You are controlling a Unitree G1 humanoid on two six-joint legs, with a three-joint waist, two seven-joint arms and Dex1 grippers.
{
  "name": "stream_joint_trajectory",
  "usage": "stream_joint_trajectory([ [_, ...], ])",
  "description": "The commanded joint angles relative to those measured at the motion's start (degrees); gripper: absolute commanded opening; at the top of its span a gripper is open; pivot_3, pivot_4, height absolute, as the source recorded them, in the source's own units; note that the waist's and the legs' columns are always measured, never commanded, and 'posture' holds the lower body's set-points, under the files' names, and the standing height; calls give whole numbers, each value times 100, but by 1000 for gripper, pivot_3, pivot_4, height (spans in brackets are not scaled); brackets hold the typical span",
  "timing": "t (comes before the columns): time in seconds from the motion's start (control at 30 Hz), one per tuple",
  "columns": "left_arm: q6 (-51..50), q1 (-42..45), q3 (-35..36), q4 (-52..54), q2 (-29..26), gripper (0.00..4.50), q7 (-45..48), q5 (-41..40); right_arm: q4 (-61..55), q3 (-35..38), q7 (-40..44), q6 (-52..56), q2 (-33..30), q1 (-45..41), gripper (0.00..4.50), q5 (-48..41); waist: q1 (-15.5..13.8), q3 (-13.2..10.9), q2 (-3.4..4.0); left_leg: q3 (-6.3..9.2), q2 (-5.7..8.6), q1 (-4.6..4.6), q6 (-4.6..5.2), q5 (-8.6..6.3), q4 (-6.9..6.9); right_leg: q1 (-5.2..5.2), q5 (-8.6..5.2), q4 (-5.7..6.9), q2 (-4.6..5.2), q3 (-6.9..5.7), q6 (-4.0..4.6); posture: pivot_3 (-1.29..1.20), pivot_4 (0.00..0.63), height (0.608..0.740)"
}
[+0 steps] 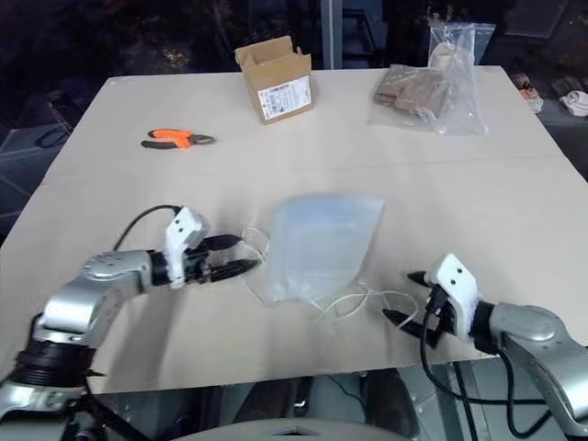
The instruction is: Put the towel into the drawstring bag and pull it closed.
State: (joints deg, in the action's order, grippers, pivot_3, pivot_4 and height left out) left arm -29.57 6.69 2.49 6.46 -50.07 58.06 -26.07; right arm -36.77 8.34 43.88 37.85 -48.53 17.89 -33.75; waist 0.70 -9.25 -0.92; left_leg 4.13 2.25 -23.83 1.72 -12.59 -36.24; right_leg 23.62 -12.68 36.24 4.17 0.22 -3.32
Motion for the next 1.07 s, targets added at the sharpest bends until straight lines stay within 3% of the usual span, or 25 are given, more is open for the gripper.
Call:
stream_joint_trajectory([
  [0.03, -141, -85, 416, 306, -171, 4454, 168, -252, -453, 506, 135, 142, -45, 179, 4500, -410, -4, -1, 0, 0, -1, 4, 4, -3, -4, -4, 0, 1, -1, 0, 0, 0, 150, 740],
  [0.17, -451, 109, 902, 512, 147, 4454, -143, -779, -83, 1005, -673, 156, 393, -378, 4500, -336, -47, -7, 2, 0, -25, 11, 8, -4, -46, -28, -22, -6, -4, -29, 8, 0, 150, 740],
  [0.33, -524, -255, 1076, 838, 277, 4454, -287, -868, -189, 1103, -313, 143, -279, 367, 4500, 408, -132, -1, 1, -6, -46, 23, 8, -3, -75, -60, -20, -31, 0, -48, 12, 0, 150, 740],
  [0.43, -624, -371, 1033, 1116, 408, 4454, -418, -965, -716, 1384, 321, 442, -535, 961, 4500, -182, -177, -1, 2, -18, -42, 6, 6, -6, -69, -45, 1, -21, -1, -43, 32, 0, 150, 740],
  [0.57, -497, -362, 1131, 1258, 766, 4454, -658, -1048, -795, 1697, 334, 525, -286, 789, 4500, -836, -151, -1, 2, -12, -52, 10, -4, -13, -60, -46, 13, -25, -8, -44, 10, 0, 150, 740],
  [0.73, -261, -479, 1275, 1435, 755, 4454, -339, -1213, -689, 2068, 320, 274, 161, 671, 4500, -1146, -157, -2, -1, -27, -52, 14, 0, -14, -62, -46, 0, -26, -12, -52, 32, 0, 150, 740],
  [1.07, -282, -1139, 2089, 1672, 659, 4454, -505, -1398, -451, 2661, 842, -1441, 849, 1534, 4500, -134, -152, 1, -1, -47, -53, 18, 5, -18, -68, -46, 0, -25, -15, -43, 30, 0, 150, 740],
])
